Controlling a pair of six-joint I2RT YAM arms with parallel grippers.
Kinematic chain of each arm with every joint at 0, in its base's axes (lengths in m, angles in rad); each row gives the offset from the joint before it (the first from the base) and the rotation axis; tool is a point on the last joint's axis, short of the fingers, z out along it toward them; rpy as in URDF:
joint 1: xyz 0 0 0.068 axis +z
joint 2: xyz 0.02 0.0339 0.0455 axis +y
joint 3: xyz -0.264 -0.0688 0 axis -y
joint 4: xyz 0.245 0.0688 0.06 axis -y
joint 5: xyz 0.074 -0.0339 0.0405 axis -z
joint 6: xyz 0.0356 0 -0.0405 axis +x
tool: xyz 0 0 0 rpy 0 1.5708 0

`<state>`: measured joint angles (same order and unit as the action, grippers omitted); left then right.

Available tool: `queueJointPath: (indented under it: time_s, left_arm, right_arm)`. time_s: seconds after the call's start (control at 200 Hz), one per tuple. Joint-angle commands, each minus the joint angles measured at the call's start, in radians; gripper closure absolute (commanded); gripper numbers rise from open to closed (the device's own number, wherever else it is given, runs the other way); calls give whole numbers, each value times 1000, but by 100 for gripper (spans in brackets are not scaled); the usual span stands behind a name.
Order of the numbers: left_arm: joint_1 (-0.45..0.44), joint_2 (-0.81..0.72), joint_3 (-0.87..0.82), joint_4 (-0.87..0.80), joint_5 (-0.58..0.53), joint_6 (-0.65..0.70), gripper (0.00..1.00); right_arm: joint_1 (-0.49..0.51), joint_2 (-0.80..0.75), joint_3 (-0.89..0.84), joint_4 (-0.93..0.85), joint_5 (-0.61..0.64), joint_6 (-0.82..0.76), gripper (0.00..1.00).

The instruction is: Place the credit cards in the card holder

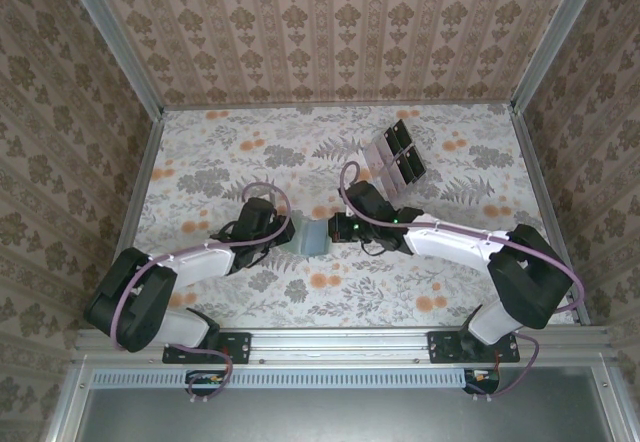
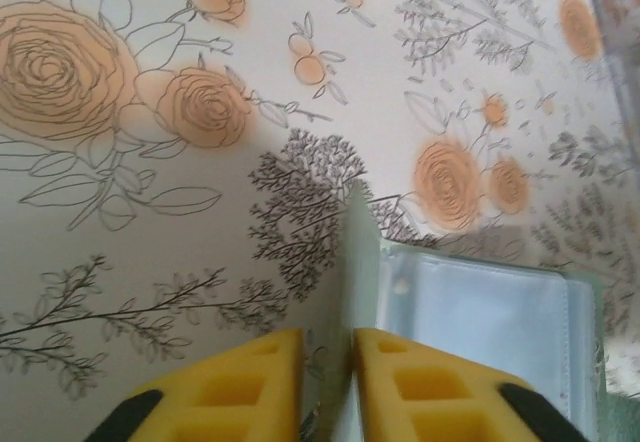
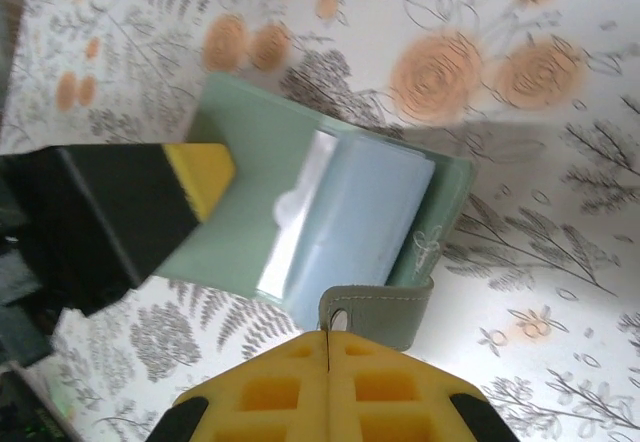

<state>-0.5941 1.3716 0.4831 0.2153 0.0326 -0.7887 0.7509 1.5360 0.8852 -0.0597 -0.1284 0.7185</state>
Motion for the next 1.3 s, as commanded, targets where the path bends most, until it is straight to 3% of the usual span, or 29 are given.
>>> queueJointPath:
  time_s: [0.0,0.195,0.46,0.51,0.62,0.67,0.855,1.295]
  left_arm:
    - [0,-20,-24,-56,-35,25,85]
    - [1,-33,-55,-80,-50,30,98]
    - [-6,-57,-102,-85,-71,10,100]
    - [-10,-57,-106,-86,-75,8,96]
    - [-19,-52,-110,-99,-94,4,78]
    - [-22,-52,-109,-113,-106,3,63]
    - [-29,-72,-104,-174,-148,5,46]
    - [-36,-169,-54,-381,-267,72,35]
  right_arm:
    - [-15,-17,-53,52,27,27,100]
    - [-39,-3,-150,104,53,48,100]
    - [-68,37,-200,119,89,60,99]
    - [-69,48,-199,119,93,61,98]
    - [-70,74,-195,117,98,63,95]
    - [-70,83,-193,117,98,67,94]
    - [-70,87,-196,110,108,77,86]
    - [-69,2,-185,47,114,85,69]
